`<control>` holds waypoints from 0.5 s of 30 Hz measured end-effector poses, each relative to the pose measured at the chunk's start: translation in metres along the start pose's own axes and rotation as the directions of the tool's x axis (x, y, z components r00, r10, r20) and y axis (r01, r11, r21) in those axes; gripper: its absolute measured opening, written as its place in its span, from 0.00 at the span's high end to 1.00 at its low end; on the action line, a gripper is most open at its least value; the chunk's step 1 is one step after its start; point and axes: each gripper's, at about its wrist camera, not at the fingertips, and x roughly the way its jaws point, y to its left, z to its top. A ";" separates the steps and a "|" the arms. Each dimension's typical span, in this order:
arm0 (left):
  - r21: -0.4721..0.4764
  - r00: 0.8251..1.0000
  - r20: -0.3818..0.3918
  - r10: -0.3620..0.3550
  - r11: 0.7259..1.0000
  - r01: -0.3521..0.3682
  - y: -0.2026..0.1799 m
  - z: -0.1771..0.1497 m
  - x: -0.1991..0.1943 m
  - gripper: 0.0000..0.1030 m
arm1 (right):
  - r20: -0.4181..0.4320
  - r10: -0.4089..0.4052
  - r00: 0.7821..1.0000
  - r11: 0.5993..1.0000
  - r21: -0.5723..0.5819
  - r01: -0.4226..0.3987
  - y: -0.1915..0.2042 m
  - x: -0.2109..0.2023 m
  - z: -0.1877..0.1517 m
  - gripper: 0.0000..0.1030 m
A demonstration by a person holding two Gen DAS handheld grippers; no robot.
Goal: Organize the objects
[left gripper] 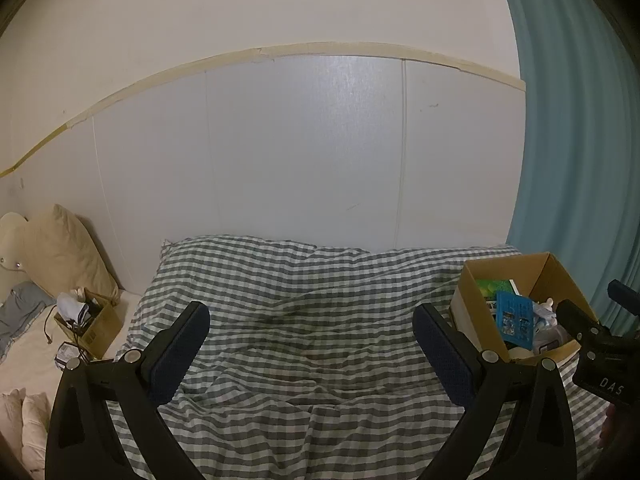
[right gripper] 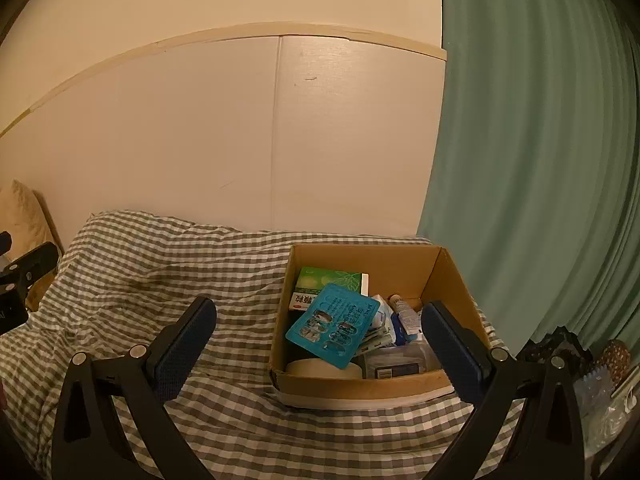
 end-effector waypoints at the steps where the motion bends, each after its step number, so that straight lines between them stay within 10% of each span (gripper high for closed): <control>1: -0.001 1.000 0.000 -0.001 1.000 0.001 0.000 0.000 0.000 0.00 | 0.001 0.000 1.000 1.000 0.000 0.000 0.000 0.000 0.000 0.00; 15: -0.009 1.000 -0.002 0.002 1.000 -0.002 0.001 -0.001 0.000 0.00 | -0.003 -0.001 1.000 1.000 -0.002 0.001 0.003 0.001 0.001 0.00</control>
